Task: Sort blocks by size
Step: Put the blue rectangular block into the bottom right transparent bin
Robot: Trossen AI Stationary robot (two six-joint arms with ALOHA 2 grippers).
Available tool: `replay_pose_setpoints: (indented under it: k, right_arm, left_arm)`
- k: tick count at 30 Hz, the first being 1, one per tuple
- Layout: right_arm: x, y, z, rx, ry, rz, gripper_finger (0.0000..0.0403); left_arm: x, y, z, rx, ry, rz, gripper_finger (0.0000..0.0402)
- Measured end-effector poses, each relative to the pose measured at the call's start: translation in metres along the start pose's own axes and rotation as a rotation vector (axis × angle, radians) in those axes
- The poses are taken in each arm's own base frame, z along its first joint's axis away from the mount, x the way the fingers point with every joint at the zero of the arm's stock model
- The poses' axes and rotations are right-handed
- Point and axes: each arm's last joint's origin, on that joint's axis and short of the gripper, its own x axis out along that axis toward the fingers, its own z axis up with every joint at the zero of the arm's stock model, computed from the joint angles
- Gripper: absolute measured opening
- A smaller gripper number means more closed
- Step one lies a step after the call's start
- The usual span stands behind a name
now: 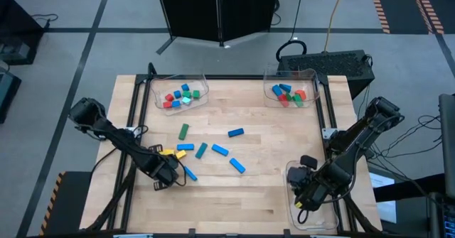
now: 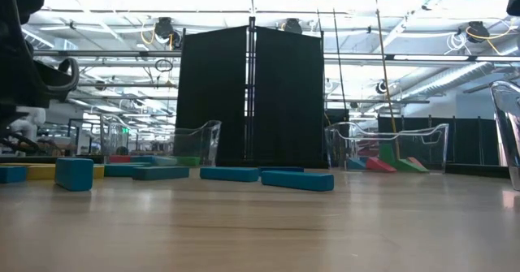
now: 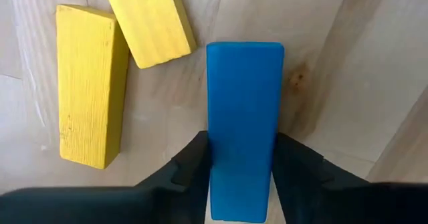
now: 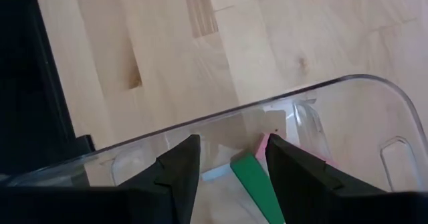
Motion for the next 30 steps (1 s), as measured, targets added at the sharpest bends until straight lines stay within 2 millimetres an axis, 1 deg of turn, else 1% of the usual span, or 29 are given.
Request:
replay_pose_setpoints:
  k: [7, 9, 13, 19, 22, 26, 30]
  right_arm:
    - [0.0, 0.001, 0.001, 0.008, 0.008, 0.013, 0.0164]
    - [0.0, 0.001, 0.001, -0.014, 0.005, 0.011, 0.0164]
    - [-0.001, 0.0, 0.001, -0.047, 0.0, 0.013, 0.0164]
    - [-0.013, -0.004, 0.003, -0.046, -0.035, 0.066, 0.0164]
    - [-0.023, -0.006, 0.006, -0.062, -0.121, 0.104, 0.0164]
    - [-0.036, -0.006, 0.014, -0.078, -0.322, 0.119, 0.0164]
    - [-0.043, -0.006, 0.022, -0.082, -0.513, 0.066, 0.0164]
  left_arm:
    - [-0.002, 0.0, -0.001, 0.002, -0.018, 0.002, 0.0123]
    - [-0.005, 0.001, -0.001, -0.001, -0.042, 0.007, 0.0122]
    - [-0.014, 0.002, 0.0, -0.008, -0.098, -0.011, 0.0121]
    - [-0.03, 0.002, 0.001, -0.004, -0.162, -0.05, 0.012]
    - [-0.039, 0.002, 0.003, 0.007, -0.223, -0.057, 0.012]
    - [-0.048, 0.002, 0.007, 0.0, -0.306, -0.031, 0.012]
    - [-0.054, 0.002, 0.011, 0.015, -0.376, 0.014, 0.0119]
